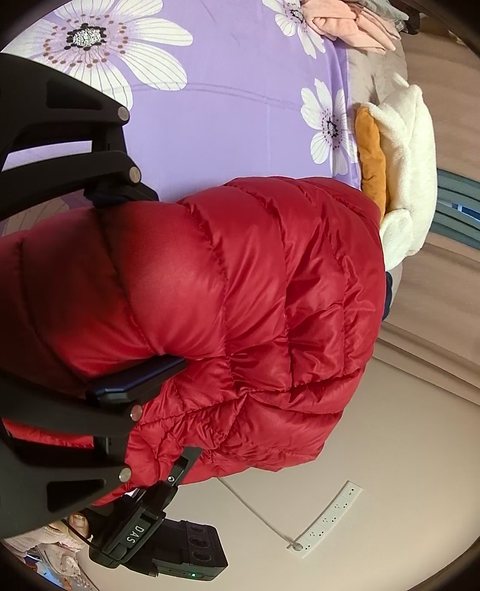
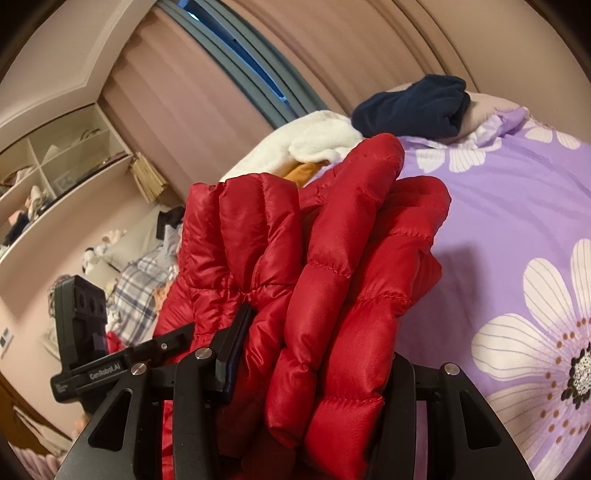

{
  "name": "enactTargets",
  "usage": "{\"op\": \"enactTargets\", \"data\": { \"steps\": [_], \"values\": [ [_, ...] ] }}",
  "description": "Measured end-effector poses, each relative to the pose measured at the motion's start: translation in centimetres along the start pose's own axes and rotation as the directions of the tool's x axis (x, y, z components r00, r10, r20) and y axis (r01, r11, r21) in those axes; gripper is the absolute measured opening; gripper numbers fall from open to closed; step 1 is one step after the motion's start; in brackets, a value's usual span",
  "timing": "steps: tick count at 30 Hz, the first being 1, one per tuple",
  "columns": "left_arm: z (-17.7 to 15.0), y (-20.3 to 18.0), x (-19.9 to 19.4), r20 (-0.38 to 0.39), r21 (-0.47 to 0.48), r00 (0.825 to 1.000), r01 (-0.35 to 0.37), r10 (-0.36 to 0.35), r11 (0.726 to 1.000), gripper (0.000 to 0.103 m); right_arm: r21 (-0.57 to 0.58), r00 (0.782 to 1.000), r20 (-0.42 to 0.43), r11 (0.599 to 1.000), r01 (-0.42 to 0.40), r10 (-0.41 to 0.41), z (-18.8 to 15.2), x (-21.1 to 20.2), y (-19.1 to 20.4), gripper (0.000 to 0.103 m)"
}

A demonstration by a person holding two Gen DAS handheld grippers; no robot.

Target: Fold large clothes

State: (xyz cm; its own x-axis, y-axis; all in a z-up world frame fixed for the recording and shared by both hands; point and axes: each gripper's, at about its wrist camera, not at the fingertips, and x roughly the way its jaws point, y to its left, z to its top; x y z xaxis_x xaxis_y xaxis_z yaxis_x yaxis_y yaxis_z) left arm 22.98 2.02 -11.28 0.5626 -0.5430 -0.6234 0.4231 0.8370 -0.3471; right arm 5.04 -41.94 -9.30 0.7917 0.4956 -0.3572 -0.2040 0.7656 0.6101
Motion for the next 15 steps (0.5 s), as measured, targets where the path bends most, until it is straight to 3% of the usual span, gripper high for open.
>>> {"op": "enactTargets", "data": {
  "steps": [15],
  "values": [
    [-0.1,0.5,-2.6,0.045,0.002,0.999,-0.003,0.003,1.000,0.067,-0.055,0.999,0.017,0.998,-0.027,0.028,0.6,-0.3,0.8,0.047]
  ]
}}
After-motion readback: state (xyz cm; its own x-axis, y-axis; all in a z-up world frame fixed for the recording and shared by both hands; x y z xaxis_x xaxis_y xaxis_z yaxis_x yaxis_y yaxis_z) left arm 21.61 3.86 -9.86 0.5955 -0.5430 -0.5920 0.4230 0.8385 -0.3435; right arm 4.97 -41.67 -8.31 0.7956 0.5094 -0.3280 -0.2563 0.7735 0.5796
